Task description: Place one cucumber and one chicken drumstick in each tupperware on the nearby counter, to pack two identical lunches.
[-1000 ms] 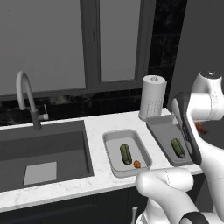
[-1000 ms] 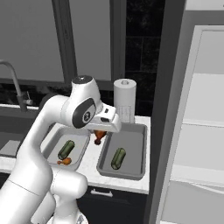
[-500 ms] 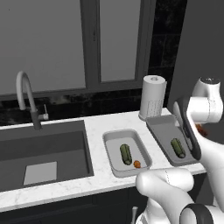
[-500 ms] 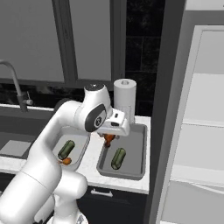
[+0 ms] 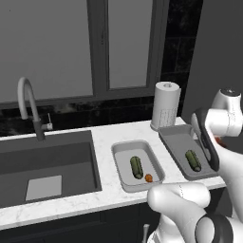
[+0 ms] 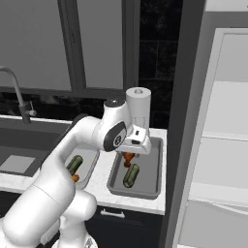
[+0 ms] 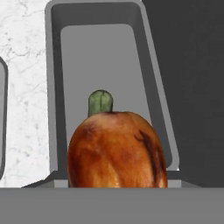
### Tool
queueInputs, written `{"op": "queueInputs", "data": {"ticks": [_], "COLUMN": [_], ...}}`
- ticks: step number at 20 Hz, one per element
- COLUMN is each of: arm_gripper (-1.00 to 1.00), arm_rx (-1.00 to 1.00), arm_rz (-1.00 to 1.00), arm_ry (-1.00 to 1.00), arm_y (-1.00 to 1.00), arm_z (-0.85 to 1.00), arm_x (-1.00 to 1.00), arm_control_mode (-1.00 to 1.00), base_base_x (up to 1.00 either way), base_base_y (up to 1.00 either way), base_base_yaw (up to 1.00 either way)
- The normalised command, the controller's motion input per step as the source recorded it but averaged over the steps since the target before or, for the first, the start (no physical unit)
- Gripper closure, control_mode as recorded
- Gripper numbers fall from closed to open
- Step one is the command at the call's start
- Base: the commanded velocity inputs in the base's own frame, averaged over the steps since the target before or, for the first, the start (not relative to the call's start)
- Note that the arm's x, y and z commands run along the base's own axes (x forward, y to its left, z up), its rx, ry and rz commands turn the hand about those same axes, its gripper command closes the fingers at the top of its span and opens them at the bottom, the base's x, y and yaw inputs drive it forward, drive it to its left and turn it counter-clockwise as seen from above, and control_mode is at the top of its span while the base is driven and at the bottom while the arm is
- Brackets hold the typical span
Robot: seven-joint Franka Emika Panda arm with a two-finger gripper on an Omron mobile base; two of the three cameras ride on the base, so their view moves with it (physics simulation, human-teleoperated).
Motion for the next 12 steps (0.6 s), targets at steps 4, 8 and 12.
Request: {"op": "queueInputs", "data": {"ticks": [4, 8, 12], "arm_gripper": [1.0, 1.0, 1.0], "arm_rx": [0.0, 0.0, 0.0], "arm_rz": [0.0, 0.0, 0.0], "arm_ry": [0.0, 0.0, 0.0], "arm_y": [-0.04, -0.1, -0.21], "arm_z": [-0.29, -0.37, -0.43], "arm_x": [0.22, 0.28, 0.26], "arm_control_mode": [-1.0, -1.0, -1.0], "base_base_x": [0.0, 0.0, 0.0], "base_base_y": [0.0, 0.0, 0.0], "base_base_yaw": [0.0, 0.0, 0.0]}}
